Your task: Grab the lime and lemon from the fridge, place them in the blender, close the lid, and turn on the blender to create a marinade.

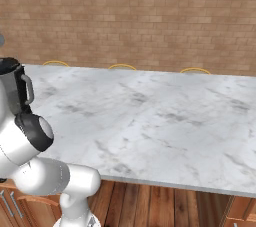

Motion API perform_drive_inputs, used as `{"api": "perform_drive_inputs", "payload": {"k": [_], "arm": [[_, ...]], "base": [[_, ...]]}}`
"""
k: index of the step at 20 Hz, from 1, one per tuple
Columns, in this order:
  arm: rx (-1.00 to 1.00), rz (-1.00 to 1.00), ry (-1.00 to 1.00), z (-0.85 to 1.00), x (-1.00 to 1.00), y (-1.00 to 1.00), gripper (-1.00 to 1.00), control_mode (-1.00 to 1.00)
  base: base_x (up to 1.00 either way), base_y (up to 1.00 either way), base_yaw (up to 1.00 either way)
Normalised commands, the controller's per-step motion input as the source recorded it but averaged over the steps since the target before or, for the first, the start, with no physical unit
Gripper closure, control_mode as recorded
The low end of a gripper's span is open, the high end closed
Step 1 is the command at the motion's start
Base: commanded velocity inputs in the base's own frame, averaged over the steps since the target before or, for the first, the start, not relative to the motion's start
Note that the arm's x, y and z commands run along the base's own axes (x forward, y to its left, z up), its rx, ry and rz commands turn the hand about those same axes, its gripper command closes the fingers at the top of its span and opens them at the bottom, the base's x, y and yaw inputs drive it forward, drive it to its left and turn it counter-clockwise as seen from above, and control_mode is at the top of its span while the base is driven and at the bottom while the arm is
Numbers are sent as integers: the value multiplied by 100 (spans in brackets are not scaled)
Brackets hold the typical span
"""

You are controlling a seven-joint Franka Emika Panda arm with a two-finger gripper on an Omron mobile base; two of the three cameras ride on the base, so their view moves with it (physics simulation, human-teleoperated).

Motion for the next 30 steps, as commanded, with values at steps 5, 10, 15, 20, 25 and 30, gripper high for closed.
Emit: {"api": "perform_drive_inputs", "payload": {"k": [5,10,15,20,25,30], "arm": [[2,0,4,-26,-12,-13,100,-100],[1,0,0,-31,-5,-3,100,-100],[0,0,0,-3,-8,0,-100,-100],[0,0,0,0,-23,0,-100,-100],[0,0,0,3,-37,6,-100,-100],[-1,0,0,0,-57,5,-100,-100]], "base": [[0,0,0],[0,0,0],[0,0,0],[0,0,0],[0,0,0],[0,0,0]]}}
